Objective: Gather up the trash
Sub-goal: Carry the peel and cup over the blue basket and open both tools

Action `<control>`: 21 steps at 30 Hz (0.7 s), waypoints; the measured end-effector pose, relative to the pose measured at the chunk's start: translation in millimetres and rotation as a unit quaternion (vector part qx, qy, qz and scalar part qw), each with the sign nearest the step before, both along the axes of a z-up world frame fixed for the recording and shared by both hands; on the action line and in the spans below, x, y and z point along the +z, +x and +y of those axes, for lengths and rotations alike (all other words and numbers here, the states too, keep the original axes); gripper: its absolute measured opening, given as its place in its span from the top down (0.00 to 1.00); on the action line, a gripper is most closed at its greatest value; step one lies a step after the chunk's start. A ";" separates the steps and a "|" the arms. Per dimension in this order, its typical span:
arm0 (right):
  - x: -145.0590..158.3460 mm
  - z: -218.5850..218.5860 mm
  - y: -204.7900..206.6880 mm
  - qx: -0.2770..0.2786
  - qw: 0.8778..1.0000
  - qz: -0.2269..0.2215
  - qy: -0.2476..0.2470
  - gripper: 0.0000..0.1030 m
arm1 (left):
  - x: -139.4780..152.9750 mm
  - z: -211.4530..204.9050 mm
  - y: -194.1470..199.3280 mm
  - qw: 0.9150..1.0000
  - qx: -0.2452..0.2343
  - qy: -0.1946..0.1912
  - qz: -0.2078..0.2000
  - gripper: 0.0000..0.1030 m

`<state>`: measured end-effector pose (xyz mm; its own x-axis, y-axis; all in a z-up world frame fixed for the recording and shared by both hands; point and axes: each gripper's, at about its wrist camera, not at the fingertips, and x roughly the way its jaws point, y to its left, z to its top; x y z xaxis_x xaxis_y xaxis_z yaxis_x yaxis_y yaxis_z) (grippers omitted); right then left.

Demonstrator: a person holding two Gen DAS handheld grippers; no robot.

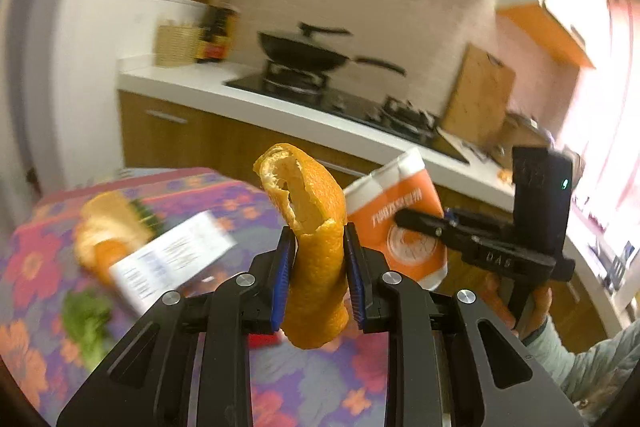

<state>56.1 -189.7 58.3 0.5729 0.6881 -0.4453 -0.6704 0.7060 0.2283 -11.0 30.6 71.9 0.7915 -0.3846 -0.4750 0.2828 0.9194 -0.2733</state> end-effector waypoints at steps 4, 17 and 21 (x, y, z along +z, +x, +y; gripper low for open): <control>-6.1 -51.4 24.0 -0.072 0.997 0.003 -0.004 0.81 | -6.5 -52.2 45.3 0.998 -0.039 0.028 0.027 0.77; -82.4 -149.8 90.4 -0.234 0.966 0.101 -0.049 0.81 | -69.2 -174.4 149.1 0.984 -0.095 0.042 0.146 0.77; -108.5 -160.5 110.1 -0.247 0.956 0.150 -0.047 0.81 | -84.2 -188.7 158.4 0.980 -0.104 0.048 0.161 0.76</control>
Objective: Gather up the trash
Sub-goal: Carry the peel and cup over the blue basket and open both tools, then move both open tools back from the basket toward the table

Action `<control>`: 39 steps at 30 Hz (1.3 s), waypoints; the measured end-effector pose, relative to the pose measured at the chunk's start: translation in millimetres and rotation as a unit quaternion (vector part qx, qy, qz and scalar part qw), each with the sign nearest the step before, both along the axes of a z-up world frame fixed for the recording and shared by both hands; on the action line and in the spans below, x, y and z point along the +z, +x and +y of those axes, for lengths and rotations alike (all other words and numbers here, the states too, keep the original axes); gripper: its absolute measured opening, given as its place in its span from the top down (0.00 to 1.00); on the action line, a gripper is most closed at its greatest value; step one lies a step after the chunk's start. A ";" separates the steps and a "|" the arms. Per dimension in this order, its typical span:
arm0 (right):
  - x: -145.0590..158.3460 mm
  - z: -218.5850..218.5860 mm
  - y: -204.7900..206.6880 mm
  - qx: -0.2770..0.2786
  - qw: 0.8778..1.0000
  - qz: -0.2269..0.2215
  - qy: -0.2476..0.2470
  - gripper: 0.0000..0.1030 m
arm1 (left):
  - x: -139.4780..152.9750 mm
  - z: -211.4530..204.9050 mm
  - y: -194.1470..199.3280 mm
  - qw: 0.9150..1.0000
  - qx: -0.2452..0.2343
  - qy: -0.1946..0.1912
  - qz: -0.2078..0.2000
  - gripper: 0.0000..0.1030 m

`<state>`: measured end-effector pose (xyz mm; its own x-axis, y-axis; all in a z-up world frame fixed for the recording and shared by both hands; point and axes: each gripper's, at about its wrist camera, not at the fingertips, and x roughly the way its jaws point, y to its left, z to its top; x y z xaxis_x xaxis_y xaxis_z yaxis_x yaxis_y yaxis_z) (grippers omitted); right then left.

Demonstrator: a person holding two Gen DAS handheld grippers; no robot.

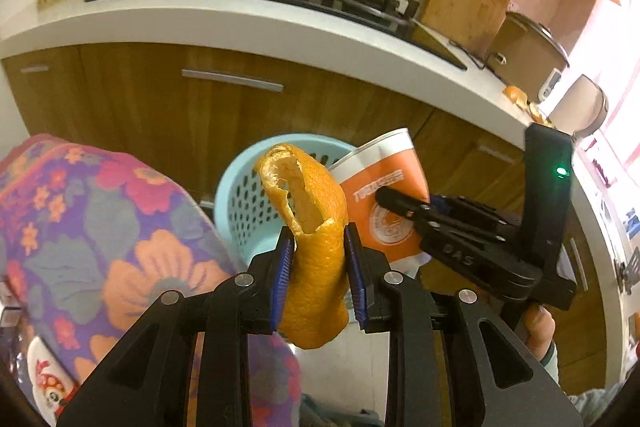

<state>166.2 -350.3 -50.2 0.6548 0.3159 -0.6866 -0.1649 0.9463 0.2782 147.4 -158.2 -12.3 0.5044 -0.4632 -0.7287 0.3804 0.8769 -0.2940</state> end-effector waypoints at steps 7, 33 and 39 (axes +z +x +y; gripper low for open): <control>-18.3 -7.9 4.1 -0.018 0.999 0.033 0.015 0.81 | -9.5 -20.2 13.4 1.000 -0.008 0.007 0.004 0.72; 44.3 29.0 -32.1 0.022 0.998 -0.054 -0.001 0.56 | 48.7 13.1 -42.8 0.996 0.014 -0.009 -0.086 0.44; 72.3 85.7 -64.0 0.104 0.990 -0.100 -0.001 0.55 | 80.5 65.3 -86.3 0.990 0.049 -0.028 -0.128 0.44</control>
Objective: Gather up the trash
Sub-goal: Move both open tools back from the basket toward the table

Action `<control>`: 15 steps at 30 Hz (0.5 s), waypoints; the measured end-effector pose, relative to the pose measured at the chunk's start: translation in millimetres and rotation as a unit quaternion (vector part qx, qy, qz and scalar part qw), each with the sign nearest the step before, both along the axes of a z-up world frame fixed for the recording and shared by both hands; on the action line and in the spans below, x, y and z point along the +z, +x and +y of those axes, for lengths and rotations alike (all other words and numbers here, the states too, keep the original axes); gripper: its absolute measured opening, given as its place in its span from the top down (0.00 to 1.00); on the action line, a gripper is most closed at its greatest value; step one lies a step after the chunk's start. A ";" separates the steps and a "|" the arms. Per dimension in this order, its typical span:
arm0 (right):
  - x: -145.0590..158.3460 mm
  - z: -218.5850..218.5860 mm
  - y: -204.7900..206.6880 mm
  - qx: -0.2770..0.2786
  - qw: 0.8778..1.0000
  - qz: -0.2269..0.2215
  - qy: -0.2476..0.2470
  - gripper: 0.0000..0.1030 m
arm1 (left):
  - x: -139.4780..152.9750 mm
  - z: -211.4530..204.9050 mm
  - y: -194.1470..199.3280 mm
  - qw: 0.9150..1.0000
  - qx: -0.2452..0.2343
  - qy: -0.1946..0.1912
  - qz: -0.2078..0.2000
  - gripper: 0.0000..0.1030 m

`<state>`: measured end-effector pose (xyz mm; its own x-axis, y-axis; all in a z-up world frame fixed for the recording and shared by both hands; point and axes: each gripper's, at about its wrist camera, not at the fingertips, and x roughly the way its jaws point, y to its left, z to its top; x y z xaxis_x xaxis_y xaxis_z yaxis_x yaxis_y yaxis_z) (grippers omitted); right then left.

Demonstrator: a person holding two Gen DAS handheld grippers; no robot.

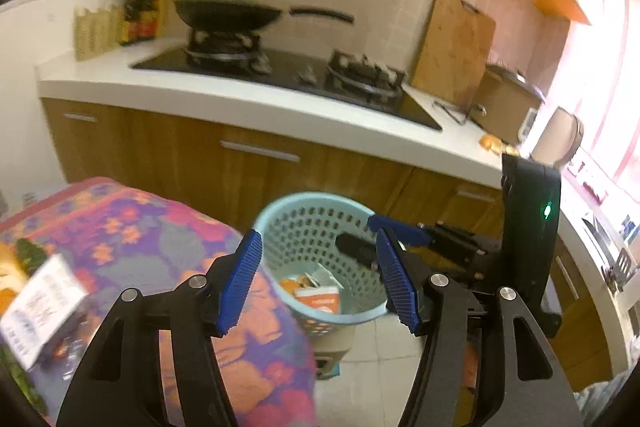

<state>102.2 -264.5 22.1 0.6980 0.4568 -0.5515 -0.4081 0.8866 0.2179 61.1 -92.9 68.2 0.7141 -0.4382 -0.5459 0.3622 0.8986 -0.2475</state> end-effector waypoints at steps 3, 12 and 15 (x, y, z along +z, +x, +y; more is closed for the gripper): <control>3.8 31.7 -10.4 0.040 0.999 -0.006 -0.005 0.55 | 11.2 37.8 -24.3 0.999 0.036 -0.002 -0.021 0.42; -3.2 116.3 -21.4 0.135 0.991 -0.005 -0.006 0.50 | 17.7 164.6 -91.9 0.983 0.172 0.000 -0.061 0.29; -8.8 141.7 -24.0 0.162 0.987 0.001 0.001 0.48 | 6.1 201.9 -106.9 0.973 0.226 0.003 -0.057 0.23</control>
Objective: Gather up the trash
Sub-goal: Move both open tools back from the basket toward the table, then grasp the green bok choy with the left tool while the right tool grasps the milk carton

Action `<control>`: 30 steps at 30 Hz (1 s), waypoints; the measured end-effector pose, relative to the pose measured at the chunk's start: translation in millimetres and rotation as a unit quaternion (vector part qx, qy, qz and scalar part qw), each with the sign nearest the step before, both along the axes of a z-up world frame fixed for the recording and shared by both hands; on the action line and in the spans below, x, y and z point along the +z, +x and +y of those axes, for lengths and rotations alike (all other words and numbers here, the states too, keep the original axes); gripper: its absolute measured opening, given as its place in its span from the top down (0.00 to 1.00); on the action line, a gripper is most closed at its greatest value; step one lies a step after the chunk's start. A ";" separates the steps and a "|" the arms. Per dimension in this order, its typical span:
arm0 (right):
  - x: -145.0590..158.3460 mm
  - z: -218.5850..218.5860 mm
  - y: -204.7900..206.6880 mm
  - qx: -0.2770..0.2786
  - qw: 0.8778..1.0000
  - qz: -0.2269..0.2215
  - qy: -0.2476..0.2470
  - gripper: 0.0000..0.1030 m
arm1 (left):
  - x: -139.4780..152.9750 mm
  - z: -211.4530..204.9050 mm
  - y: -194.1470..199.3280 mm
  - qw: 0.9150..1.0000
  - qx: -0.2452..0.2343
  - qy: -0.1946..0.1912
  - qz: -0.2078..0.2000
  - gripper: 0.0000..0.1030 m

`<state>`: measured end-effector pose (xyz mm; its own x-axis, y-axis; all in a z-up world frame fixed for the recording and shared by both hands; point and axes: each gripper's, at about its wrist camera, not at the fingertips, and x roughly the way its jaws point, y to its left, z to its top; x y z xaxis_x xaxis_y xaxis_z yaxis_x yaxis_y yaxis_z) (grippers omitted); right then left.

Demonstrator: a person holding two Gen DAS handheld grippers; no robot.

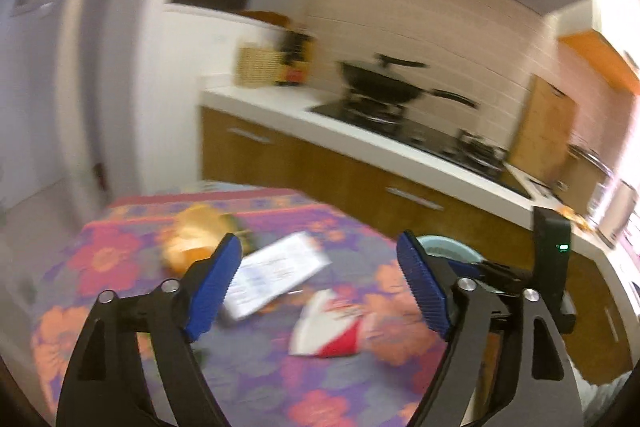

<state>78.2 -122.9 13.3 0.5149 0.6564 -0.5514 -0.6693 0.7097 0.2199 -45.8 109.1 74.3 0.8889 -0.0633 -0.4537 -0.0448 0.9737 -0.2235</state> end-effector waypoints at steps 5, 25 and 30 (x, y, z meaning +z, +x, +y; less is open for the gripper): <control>-10.6 32.7 6.6 0.034 0.999 0.009 0.002 0.47 | -45.9 51.7 5.3 0.992 0.098 0.025 0.073 0.23; -14.2 115.5 55.4 0.115 0.991 0.018 -0.067 0.36 | -142.2 84.3 45.6 0.965 0.150 0.052 0.208 0.53; -22.7 131.0 63.6 0.117 0.989 0.043 -0.080 0.36 | -142.4 76.4 46.2 0.966 0.142 0.062 0.207 0.75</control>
<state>141.8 8.1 -9.4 0.3056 0.6529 -0.6931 -0.8038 0.5671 0.1798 0.4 185.4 -68.1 0.6035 0.2339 -0.7623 -0.3739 0.9274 -0.0114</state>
